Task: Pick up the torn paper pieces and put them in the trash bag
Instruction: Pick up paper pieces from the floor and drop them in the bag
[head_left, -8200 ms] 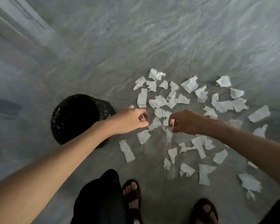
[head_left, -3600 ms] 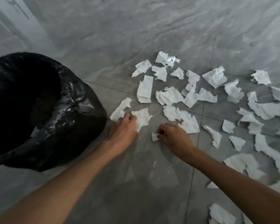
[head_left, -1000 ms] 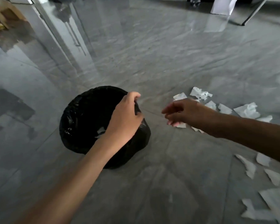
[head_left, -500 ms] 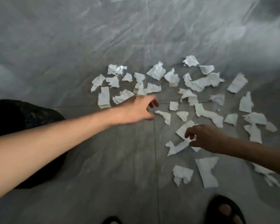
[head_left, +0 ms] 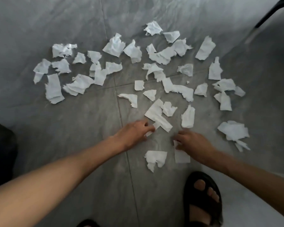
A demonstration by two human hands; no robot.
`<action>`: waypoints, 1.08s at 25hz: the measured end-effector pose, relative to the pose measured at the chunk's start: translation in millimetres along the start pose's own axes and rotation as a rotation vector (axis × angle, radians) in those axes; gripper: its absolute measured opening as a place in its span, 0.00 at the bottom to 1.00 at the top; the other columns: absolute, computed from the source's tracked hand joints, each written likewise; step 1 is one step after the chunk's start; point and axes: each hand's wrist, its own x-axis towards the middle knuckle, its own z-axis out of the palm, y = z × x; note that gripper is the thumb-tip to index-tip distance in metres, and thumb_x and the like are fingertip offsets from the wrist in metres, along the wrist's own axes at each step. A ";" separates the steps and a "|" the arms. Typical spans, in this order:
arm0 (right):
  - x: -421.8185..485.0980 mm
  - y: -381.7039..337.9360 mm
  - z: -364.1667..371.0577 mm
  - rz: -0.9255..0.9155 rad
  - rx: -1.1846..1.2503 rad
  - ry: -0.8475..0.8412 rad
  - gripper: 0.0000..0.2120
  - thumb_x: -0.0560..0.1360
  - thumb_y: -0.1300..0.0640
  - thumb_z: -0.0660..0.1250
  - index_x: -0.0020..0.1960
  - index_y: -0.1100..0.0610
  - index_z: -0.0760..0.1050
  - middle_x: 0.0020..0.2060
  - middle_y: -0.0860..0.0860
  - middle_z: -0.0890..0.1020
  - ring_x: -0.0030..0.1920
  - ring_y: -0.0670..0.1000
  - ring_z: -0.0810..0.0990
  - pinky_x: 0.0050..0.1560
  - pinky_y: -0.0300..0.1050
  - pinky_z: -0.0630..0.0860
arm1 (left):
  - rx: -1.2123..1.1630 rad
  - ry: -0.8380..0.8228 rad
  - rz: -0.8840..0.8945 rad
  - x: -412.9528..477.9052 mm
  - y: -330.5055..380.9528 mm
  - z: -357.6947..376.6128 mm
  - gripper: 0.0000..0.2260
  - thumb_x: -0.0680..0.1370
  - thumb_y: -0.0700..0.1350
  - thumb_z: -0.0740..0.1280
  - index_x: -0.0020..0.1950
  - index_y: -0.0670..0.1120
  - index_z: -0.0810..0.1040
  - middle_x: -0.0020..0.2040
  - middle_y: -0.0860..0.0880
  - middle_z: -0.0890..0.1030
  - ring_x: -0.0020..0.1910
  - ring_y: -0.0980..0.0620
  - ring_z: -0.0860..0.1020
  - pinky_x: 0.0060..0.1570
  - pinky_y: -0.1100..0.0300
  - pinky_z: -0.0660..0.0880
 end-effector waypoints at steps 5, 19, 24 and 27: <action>2.7 -33.0 -1.9 -0.194 0.259 0.038 0.19 0.70 0.51 0.70 0.59 0.51 0.73 0.51 0.51 0.81 0.51 0.54 0.79 0.45 0.45 0.73 | -0.133 0.068 -0.058 -17.4 -14.2 -4.7 0.05 0.76 0.42 0.67 0.45 0.40 0.77 0.46 0.43 0.80 0.46 0.43 0.78 0.44 0.52 0.72; 31.8 -26.0 -16.9 -0.091 0.234 0.271 0.06 0.72 0.59 0.69 0.47 0.58 0.75 0.55 0.54 0.75 0.44 0.57 0.79 0.42 0.52 0.77 | 0.016 0.325 -0.318 32.4 -64.7 -34.9 0.04 0.74 0.44 0.69 0.46 0.45 0.78 0.54 0.45 0.77 0.53 0.44 0.75 0.47 0.53 0.72; 68.3 -39.5 -10.5 -0.022 0.020 0.233 0.05 0.74 0.61 0.65 0.49 0.59 0.71 0.52 0.56 0.74 0.43 0.59 0.79 0.35 0.51 0.73 | -0.075 0.248 -0.251 10.7 -56.1 -55.3 0.02 0.73 0.41 0.70 0.43 0.44 0.79 0.45 0.44 0.81 0.44 0.45 0.78 0.41 0.57 0.69; 78.4 -48.8 -7.4 0.014 -0.085 0.235 0.02 0.74 0.62 0.63 0.47 0.58 0.70 0.45 0.57 0.78 0.45 0.59 0.79 0.35 0.49 0.67 | -0.086 0.244 -0.138 -21.8 -49.1 -101.3 0.02 0.72 0.42 0.72 0.41 0.45 0.79 0.41 0.48 0.81 0.39 0.51 0.76 0.38 0.59 0.70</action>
